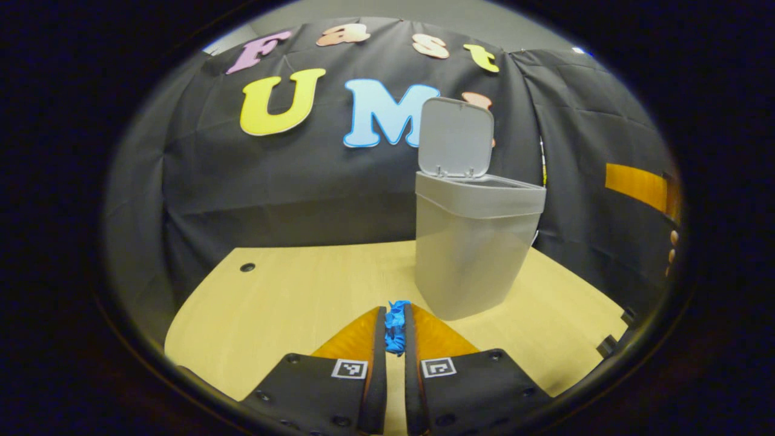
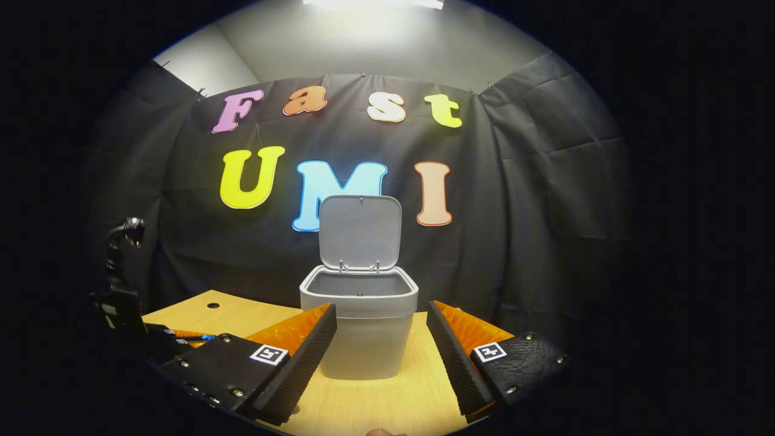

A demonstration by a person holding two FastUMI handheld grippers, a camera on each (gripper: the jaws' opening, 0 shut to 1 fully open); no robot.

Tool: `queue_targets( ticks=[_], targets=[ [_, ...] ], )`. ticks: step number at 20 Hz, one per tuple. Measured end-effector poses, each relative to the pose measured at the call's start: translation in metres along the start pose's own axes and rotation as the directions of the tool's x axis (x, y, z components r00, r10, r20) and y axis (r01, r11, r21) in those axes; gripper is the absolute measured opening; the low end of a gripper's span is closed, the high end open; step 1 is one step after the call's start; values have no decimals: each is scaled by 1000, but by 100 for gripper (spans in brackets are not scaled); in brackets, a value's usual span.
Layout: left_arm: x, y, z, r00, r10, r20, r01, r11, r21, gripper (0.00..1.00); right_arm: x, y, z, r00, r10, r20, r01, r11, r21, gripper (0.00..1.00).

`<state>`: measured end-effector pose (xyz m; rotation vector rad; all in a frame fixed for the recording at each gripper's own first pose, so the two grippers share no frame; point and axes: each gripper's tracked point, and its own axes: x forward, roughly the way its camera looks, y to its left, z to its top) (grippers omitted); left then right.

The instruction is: Press the lid of the desktop garbage bin to open it, pick up the crumpled paper on the desktop and throw it into the bin, then pick up the pop can on the desktop and drop it into the bin, and finally close the garbage bin lid.

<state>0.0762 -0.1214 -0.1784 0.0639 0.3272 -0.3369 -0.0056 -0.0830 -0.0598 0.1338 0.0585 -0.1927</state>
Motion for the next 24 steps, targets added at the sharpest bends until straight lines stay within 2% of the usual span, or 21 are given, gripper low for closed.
queue_targets(
  ticks=[2, 3, 4, 5, 7, 8, 9, 10, 15, 20, 24],
  targets=[
    [6, -11, 15, 1000, -18, 23, 18, 1000, 9, 18, 0, -7, -1, 1000, -7, -2, 7, 1000, 4, 96],
    [10, -16, 23, 999, -24, 36, 23, 1000, 13, 26, -1, -11, -1, 1000, -14, -2, 14, 1000, 2, 96],
    [13, -21, 31, 998, -33, 49, 33, 999, 15, 26, -1, -16, -1, 1000, -23, -1, 23, 1000, 0, 96],
    [17, -26, 40, 997, -45, 61, 44, 999, 17, 18, -1, -21, -1, 999, -32, 0, 32, 999, -3, 96],
    [25, -38, 57, 994, -67, 88, 65, 998, 23, 18, -1, -30, -2, 999, -51, -3, 50, 999, -7, 96],
    [29, -44, 66, 992, -78, 102, 76, 997, 27, 26, -2, -34, -3, 998, -61, -4, 61, 998, -9, 96],
    [34, -48, 76, 989, -88, 115, 85, 996, 31, 26, -4, -38, -3, 997, -72, -5, 72, 997, -10, 96],
    [38, -54, 85, 987, -99, 128, 96, 995, 36, 18, -6, -41, -3, 996, -85, -7, 84, 996, -11, 96],
    [62, -80, 120, 972, -149, 181, 139, 988, 70, 18, -20, -56, -13, 990, -140, -33, 139, 990, -23, 96],
    [96, -88, 140, 967, -164, 197, 146, 984, 100, 18, -36, -76, -20, 975, -209, -71, 207, 978, -32, 96],
    [113, -89, 157, 957, -169, 235, 141, 981, 131, 18, -57, -93, -21, 954, -287, -82, 284, 958, -50, 96]
  ],
)
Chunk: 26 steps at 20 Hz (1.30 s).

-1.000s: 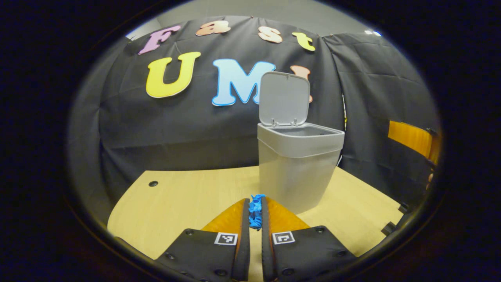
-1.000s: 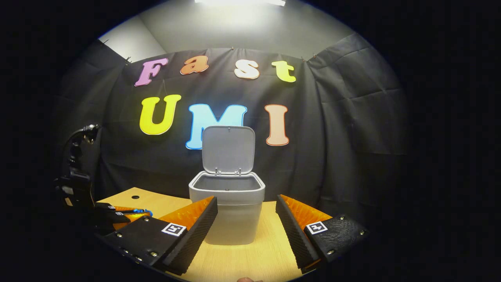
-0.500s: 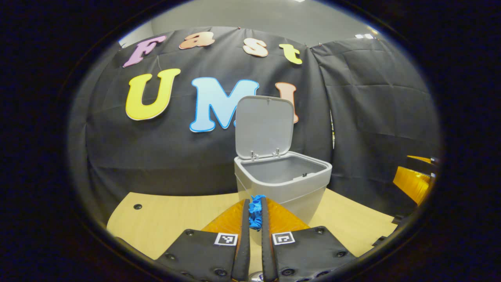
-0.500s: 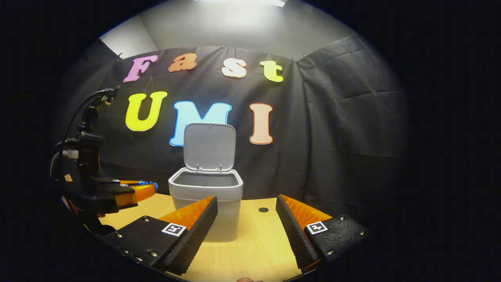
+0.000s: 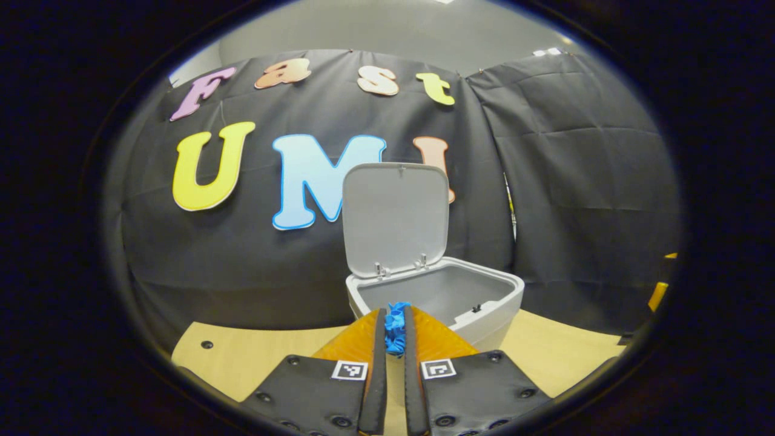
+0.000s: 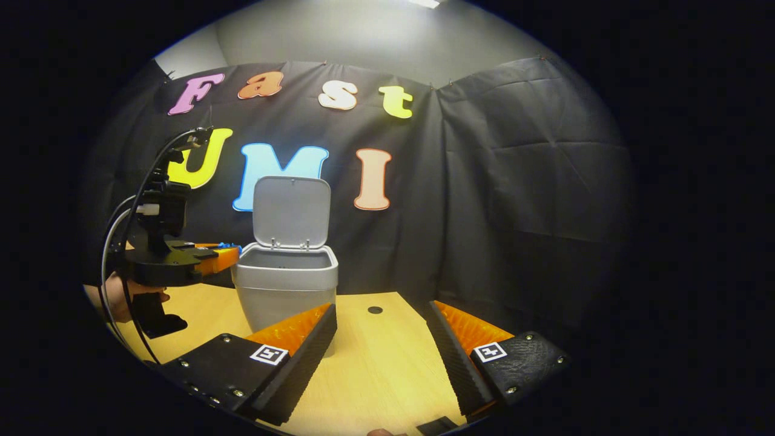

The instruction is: Press the lid of the desktop garbage bin to open it, pick up the crumpled paper on the desktop and throw it into the bin, then pick up the pop can on the desktop and drop it into the bin, and finally close the garbage bin lid.

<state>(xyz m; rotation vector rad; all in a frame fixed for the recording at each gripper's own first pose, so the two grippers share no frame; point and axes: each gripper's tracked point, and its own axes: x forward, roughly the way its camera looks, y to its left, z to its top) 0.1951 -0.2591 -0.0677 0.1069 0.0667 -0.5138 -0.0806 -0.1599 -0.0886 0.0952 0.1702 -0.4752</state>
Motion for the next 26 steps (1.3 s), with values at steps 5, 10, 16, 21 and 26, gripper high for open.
queue_targets(
  ticks=[5, 10, 16, 21, 26],
  targets=[
    [16, -12, 5, 999, -35, 14, 36, 999, -10, 26, -18, -18, -7, 996, -81, -30, 81, 997, -2, 96],
    [33, -21, 2, 999, -46, 10, 46, 999, 26, 30, -34, -25, -10, 990, -130, -44, 130, 991, -4, 96],
    [38, -23, -5, 998, -57, -12, 58, 998, 28, 67, -41, -27, -12, 986, -160, -47, 160, 987, 0, 96],
    [30, -19, 1, 998, -69, 5, 69, 998, 8, 100, -35, -13, -10, 991, -129, -40, 129, 992, -1, 96],
    [18, 1, 4, 1000, -24, 17, 24, 1000, -16, 100, -28, 10, -6, 997, -67, -27, 67, 998, -9, 96]
  ],
)
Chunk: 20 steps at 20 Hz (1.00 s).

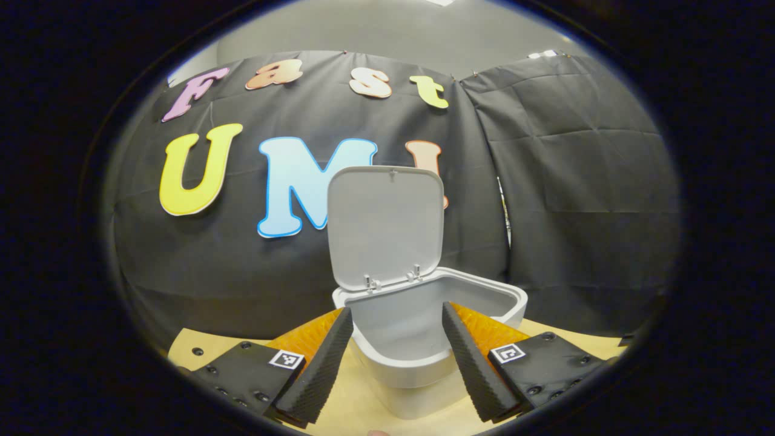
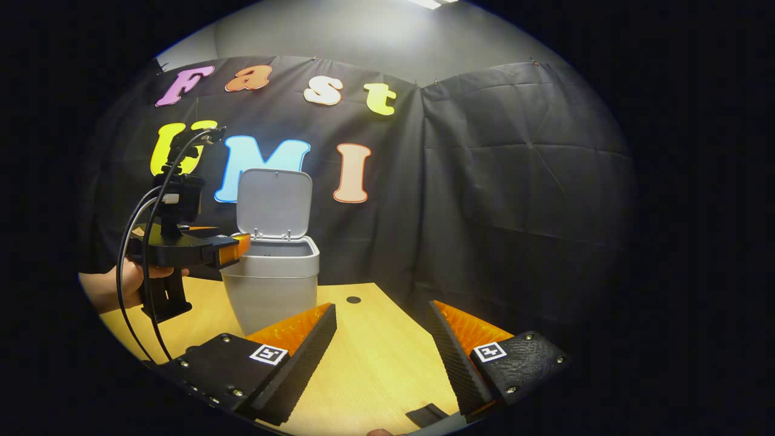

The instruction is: Press the lid of the desktop garbage bin to open it, pick up the crumpled paper on the desktop and throw it into the bin, then pick up the pop can on the desktop and drop it into the bin, and finally close the garbage bin lid.

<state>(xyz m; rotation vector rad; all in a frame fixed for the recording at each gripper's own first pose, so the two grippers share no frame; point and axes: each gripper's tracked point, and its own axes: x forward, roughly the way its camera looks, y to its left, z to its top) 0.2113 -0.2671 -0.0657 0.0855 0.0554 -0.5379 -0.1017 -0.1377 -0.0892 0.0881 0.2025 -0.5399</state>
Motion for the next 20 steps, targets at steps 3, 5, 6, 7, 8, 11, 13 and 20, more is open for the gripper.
queue_targets(
  ticks=[3, 5, 6, 7, 8, 11, 13, 20],
  targets=[
    [-13, 14, 0, 1000, 31, 0, -31, 999, -24, 100, 4, 14, 4, 999, 42, 16, -42, 999, -5, 96],
    [-24, 26, 2, 998, 59, 5, -59, 998, -33, 96, 8, 27, 6, 996, 83, 24, -82, 997, -6, 100],
    [-31, 31, 4, 997, 72, 10, -72, 997, -33, 96, 9, 35, 8, 994, 105, 28, -105, 994, -9, 96],
    [-39, 38, 6, 996, 87, 17, -86, 996, -32, 100, 11, 44, 9, 991, 131, 32, -131, 991, -14, 96],
    [-47, 45, 9, 994, 105, 28, -104, 994, -31, 96, 13, 52, 10, 987, 157, 37, -156, 988, -19, 96],
    [-67, 71, 17, 986, 156, 49, -155, 988, -26, 96, 16, 78, 15, 970, 236, 53, -235, 972, -27, 100],
    [-83, 85, 18, 981, 189, 52, -188, 982, -26, 100, 17, 95, 16, 956, 287, 56, -285, 958, -29, 96],
    [-140, 121, 17, 955, 291, 53, -289, 956, -50, 85, 11, 159, 3, 886, 463, 15, -462, 886, -40, 96]
  ],
)
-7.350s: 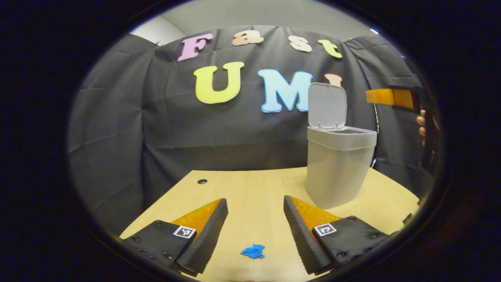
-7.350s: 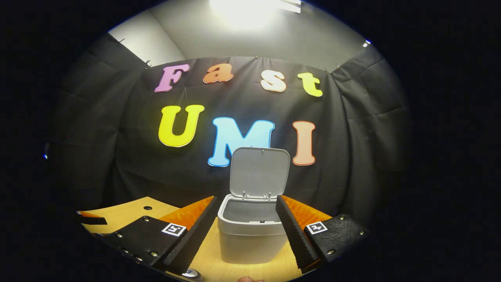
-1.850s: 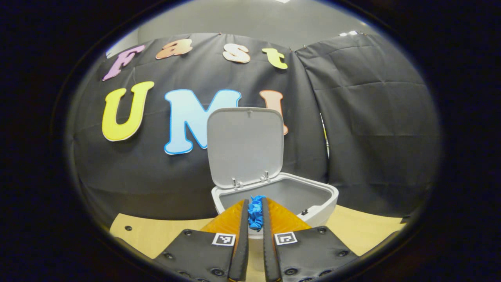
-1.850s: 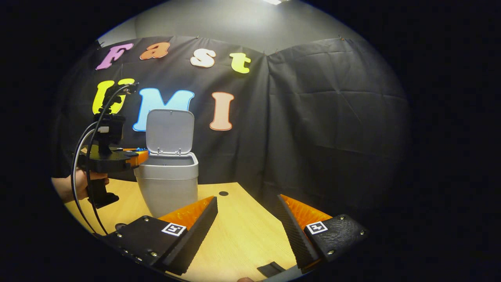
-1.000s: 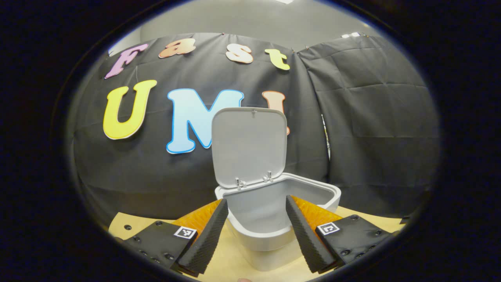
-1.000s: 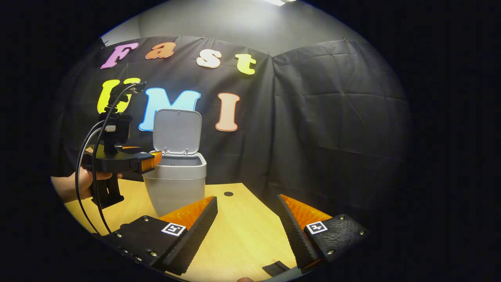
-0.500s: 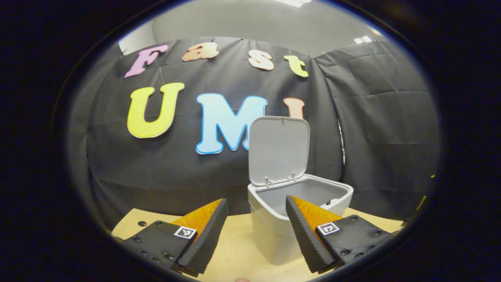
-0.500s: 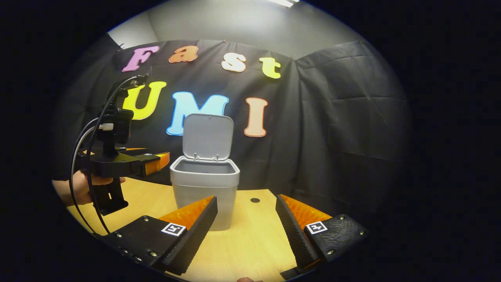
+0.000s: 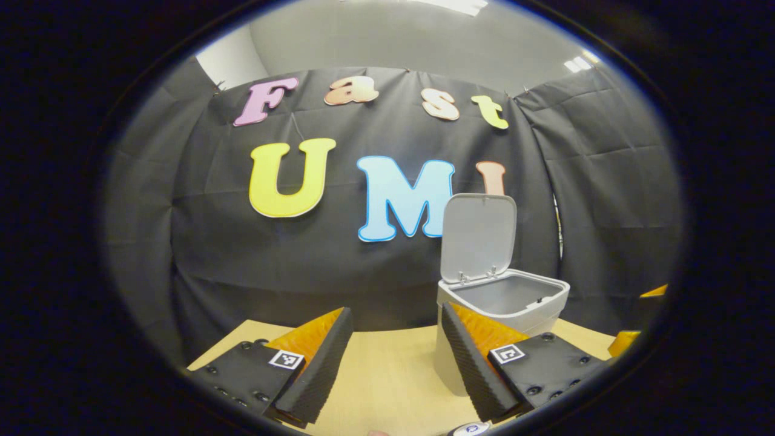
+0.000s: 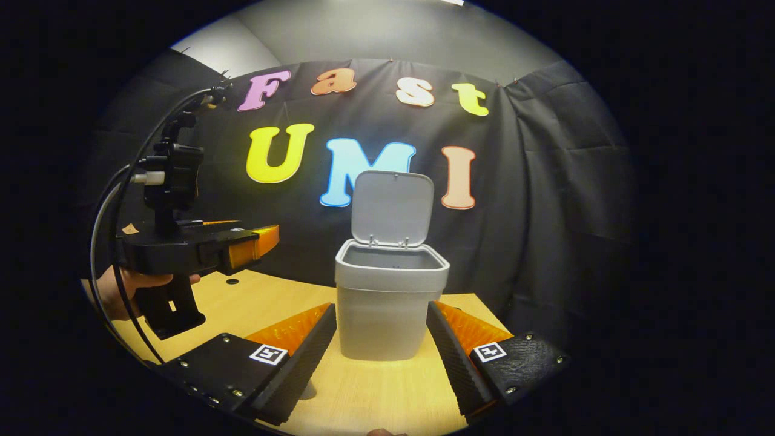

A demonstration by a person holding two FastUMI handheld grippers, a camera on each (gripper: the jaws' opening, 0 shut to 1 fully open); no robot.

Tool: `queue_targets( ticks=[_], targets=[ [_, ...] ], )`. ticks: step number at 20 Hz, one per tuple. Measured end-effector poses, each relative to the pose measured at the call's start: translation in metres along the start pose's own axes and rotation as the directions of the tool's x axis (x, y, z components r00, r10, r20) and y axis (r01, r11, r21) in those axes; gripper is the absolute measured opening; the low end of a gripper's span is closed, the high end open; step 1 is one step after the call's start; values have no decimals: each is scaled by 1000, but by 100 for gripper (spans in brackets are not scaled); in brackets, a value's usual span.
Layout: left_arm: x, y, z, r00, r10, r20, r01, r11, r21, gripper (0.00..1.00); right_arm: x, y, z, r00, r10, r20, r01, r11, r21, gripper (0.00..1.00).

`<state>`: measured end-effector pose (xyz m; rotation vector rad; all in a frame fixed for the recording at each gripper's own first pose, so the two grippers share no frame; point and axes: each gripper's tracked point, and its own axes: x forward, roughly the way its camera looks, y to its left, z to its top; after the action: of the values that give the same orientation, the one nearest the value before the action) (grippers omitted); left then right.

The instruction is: Press the lid of the desktop garbage bin to open it, pick up the crumpled paper on the desktop and throw it into the bin, then pick up the pop can on the desktop and drop it into the bin, and finally close the garbage bin lid.

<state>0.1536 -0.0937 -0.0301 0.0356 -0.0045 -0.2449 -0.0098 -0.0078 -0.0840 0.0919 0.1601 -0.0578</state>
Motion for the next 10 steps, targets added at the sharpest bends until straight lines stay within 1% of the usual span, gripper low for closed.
queue_targets(
  ticks=[4, 7, 10],
  targets=[
    [-18, 20, -1, 999, 45, -4, -45, 999, -6, 100, 8, 27, -7, 996, 86, -21, -86, 996, 0, 96],
    [-30, 33, 2, 997, 81, -4, -82, 997, -15, 100, 16, 49, -24, 987, 146, -60, -146, 989, -4, 96],
    [-46, 41, 4, 994, 108, 2, -107, 994, -13, 100, 22, 67, -48, 972, 201, -124, -203, 979, -4, 96]
  ],
)
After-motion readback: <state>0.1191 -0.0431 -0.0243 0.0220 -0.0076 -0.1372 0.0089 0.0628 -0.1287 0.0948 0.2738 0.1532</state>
